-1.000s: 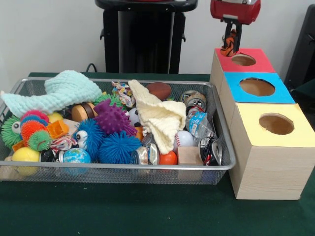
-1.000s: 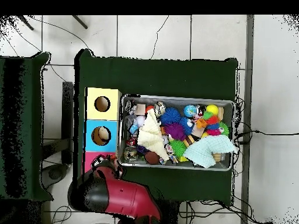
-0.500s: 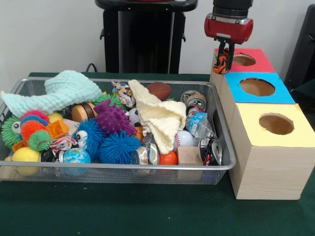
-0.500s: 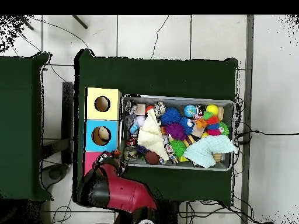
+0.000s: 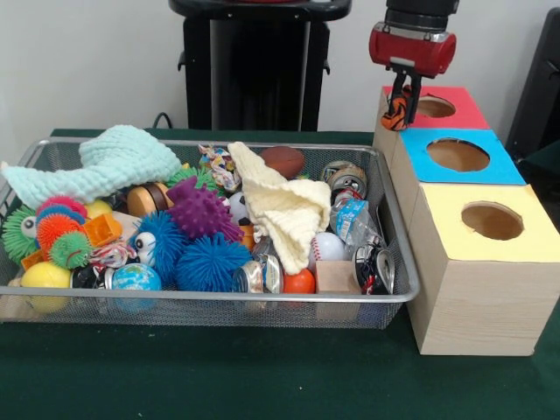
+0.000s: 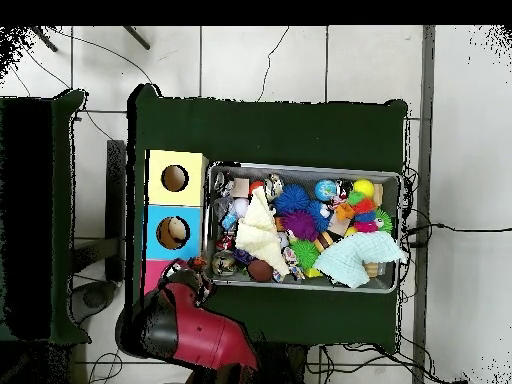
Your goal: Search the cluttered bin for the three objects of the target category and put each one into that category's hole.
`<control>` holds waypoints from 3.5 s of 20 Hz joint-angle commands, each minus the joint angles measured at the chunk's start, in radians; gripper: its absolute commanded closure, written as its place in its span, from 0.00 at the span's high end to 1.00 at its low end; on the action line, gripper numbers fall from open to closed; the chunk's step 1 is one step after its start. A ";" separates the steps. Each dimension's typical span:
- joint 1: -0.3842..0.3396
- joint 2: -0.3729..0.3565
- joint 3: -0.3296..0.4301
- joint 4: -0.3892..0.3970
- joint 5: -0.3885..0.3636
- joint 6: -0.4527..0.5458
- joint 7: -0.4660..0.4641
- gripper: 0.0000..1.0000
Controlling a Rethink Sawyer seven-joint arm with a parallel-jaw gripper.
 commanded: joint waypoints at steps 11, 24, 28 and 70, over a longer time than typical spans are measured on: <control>0.068 -0.022 0.001 -0.002 0.093 0.097 0.233 0.00; 0.195 -0.084 -0.177 -0.078 0.087 0.301 0.240 0.00; 0.151 -0.072 -0.112 -0.032 0.099 0.218 0.226 0.00; 0.230 -0.031 -0.109 -0.024 0.205 0.162 0.240 0.00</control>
